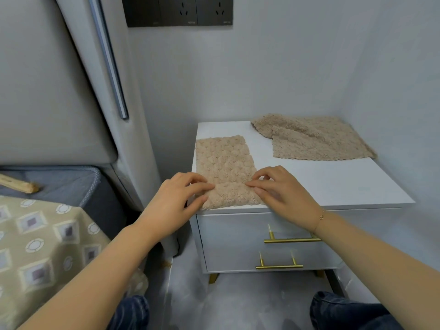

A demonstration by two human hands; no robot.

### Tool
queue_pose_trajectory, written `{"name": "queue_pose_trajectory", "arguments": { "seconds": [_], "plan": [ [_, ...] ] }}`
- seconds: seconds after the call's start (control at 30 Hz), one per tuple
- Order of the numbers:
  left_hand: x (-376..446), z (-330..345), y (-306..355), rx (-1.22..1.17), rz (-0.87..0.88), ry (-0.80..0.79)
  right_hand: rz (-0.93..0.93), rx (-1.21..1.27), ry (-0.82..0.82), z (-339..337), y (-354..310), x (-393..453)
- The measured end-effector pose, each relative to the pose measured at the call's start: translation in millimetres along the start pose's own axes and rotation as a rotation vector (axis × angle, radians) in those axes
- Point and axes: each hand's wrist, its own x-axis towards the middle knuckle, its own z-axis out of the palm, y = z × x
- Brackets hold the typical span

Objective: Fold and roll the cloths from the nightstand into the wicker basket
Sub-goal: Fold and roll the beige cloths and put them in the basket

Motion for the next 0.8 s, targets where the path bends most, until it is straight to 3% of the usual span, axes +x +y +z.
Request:
{"name": "queue_pose_trajectory", "arguments": {
  "seconds": [0.23,0.5,0.6,0.8],
  "plan": [
    [-6.1,-0.3,5.0,-0.009,-0.04,-0.053,0.039,-0.129,-0.168,-6.5,-3.2,-6.8],
    [-15.5,7.1,8.4,0.03,0.037,0.059,0.018,-0.028,0.018,-1.9,-4.4,-15.8],
    [-18.3,4.5,14.8,-0.141,-0.074,0.099,0.111,0.072,0.05,-5.0,-10.3,-15.8],
    [-12.2,4.9,13.2,-0.379,-0.338,0.024,0.342,0.165,0.023,-3.5,-14.4,-9.0]
  ]
}}
